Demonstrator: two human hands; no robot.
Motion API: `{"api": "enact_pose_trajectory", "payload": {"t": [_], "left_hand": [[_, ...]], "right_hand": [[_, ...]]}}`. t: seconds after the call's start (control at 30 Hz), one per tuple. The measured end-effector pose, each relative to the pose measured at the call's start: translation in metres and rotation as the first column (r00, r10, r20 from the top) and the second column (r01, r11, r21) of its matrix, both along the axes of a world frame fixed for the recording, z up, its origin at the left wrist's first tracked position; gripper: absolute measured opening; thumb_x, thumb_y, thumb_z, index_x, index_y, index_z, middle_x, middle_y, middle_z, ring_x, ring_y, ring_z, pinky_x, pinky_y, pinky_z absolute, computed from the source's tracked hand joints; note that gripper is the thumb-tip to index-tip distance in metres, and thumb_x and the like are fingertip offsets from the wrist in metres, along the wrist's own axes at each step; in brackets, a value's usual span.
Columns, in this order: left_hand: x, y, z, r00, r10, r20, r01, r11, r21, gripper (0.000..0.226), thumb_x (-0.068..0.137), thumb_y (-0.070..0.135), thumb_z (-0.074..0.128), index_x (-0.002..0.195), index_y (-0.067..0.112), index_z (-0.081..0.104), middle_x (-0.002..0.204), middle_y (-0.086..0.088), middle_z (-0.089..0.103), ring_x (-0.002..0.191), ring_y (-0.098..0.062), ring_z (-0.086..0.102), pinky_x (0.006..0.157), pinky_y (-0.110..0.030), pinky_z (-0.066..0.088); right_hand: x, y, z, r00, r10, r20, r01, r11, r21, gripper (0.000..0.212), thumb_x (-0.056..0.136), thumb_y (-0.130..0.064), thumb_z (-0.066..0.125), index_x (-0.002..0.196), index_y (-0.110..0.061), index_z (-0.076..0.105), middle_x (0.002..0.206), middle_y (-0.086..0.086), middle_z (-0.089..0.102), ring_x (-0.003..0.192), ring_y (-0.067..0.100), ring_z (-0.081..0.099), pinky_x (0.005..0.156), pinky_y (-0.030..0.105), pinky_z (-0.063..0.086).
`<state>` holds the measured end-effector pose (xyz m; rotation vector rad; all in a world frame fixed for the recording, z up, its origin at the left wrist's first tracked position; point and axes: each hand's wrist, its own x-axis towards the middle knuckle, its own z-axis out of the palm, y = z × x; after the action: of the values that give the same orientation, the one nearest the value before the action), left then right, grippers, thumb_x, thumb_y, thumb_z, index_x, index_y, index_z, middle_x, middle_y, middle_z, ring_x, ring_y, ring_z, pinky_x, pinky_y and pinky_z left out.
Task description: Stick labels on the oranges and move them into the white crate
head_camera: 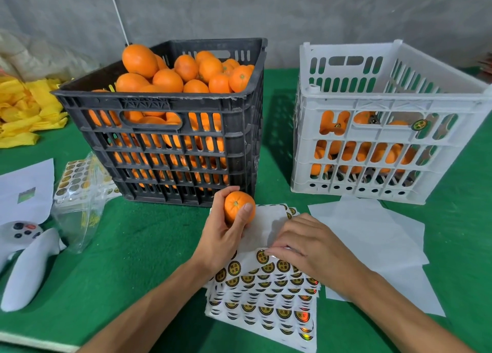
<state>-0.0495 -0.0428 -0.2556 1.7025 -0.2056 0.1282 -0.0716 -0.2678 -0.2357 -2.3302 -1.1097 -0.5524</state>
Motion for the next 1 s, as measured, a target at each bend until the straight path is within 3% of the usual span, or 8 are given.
{"api": "enact_pose_trajectory", "payload": {"t": [0.13,0.23,0.33,0.4,0.53,0.67,0.87,1.0], "left_hand": [[0.001,0.0,-0.001,1.0,-0.009,-0.025,0.01,0.999,0.039,0.048,0.092,0.067,0.059,0.133,0.045,0.048,0.102,0.029,0.056,0.086,-0.004,0.065,0.073,-0.025,0.057],[0.001,0.0,0.0,1.0,-0.007,-0.017,0.008,0.998,0.063,0.044,0.095,0.062,0.058,0.133,0.043,0.047,0.107,0.023,0.057,0.09,-0.003,0.066,0.076,-0.023,0.058],[0.001,0.0,0.001,1.0,-0.014,-0.02,0.014,0.999,0.044,0.042,0.098,0.055,0.059,0.134,0.037,0.048,0.111,0.006,0.058,0.082,-0.003,0.066,0.073,-0.022,0.057],[0.001,0.0,0.002,1.0,-0.017,-0.02,0.018,0.999,0.04,0.041,0.098,0.053,0.059,0.134,0.036,0.048,0.11,0.003,0.058,0.077,-0.003,0.065,0.071,-0.021,0.056],[0.0,0.001,0.003,0.999,-0.021,-0.027,0.022,1.0,0.021,0.04,0.098,0.053,0.059,0.133,0.038,0.048,0.111,0.004,0.058,0.078,-0.004,0.066,0.071,-0.021,0.056],[0.001,0.001,0.002,1.0,-0.008,-0.028,0.008,1.0,0.006,0.039,0.098,0.053,0.06,0.133,0.038,0.049,0.113,0.003,0.058,0.079,-0.007,0.067,0.071,-0.022,0.057],[-0.002,0.0,0.004,1.0,-0.006,-0.026,0.006,1.0,0.002,0.038,0.098,0.053,0.06,0.132,0.039,0.05,0.115,0.004,0.058,0.082,-0.006,0.067,0.072,-0.022,0.057],[-0.005,0.0,0.009,0.999,-0.029,-0.019,0.029,0.999,-0.034,0.041,0.095,0.057,0.062,0.131,0.042,0.051,0.112,0.006,0.058,0.08,-0.007,0.067,0.07,-0.022,0.056]], "right_hand": [[0.0,0.001,0.002,0.906,0.05,0.421,-0.021,0.997,-0.073,0.01,0.096,-0.02,0.075,0.091,-0.011,0.076,0.092,0.003,0.067,0.078,0.019,0.055,0.072,0.029,0.044],[-0.001,0.002,0.0,0.88,0.089,0.467,-0.042,0.993,-0.109,0.007,0.094,-0.017,0.077,0.092,-0.009,0.076,0.095,0.003,0.067,0.076,0.02,0.056,0.071,0.029,0.047],[0.0,-0.003,-0.003,0.998,0.011,0.063,-0.01,1.0,-0.028,0.024,0.094,-0.039,0.075,0.109,-0.02,0.076,0.108,-0.011,0.067,0.098,0.008,0.059,0.088,0.029,0.047],[0.002,-0.013,-0.002,0.95,-0.066,-0.305,0.085,0.995,0.049,0.047,0.086,-0.06,0.075,0.122,-0.032,0.072,0.125,-0.023,0.062,0.12,0.003,0.055,0.103,0.032,0.042],[0.007,-0.03,-0.003,0.809,-0.024,-0.588,0.052,0.998,0.032,0.05,0.071,-0.068,0.083,0.113,-0.042,0.073,0.149,-0.028,0.044,0.146,0.004,0.033,0.12,0.038,0.027],[0.009,-0.026,-0.01,0.686,0.079,-0.723,0.04,0.989,0.146,0.038,0.072,-0.054,0.089,0.1,-0.032,0.076,0.153,-0.032,0.038,0.15,-0.005,0.021,0.121,0.038,0.022],[0.008,-0.021,-0.012,0.628,0.121,-0.769,0.056,0.978,0.199,0.028,0.075,-0.047,0.089,0.088,-0.027,0.076,0.156,-0.032,0.036,0.151,-0.008,0.013,0.125,0.045,0.012],[0.004,-0.016,-0.005,0.708,0.082,-0.701,0.028,0.989,0.144,0.015,0.082,-0.039,0.085,0.082,-0.03,0.073,0.156,-0.034,0.034,0.152,-0.007,0.01,0.125,0.039,0.009]]}}
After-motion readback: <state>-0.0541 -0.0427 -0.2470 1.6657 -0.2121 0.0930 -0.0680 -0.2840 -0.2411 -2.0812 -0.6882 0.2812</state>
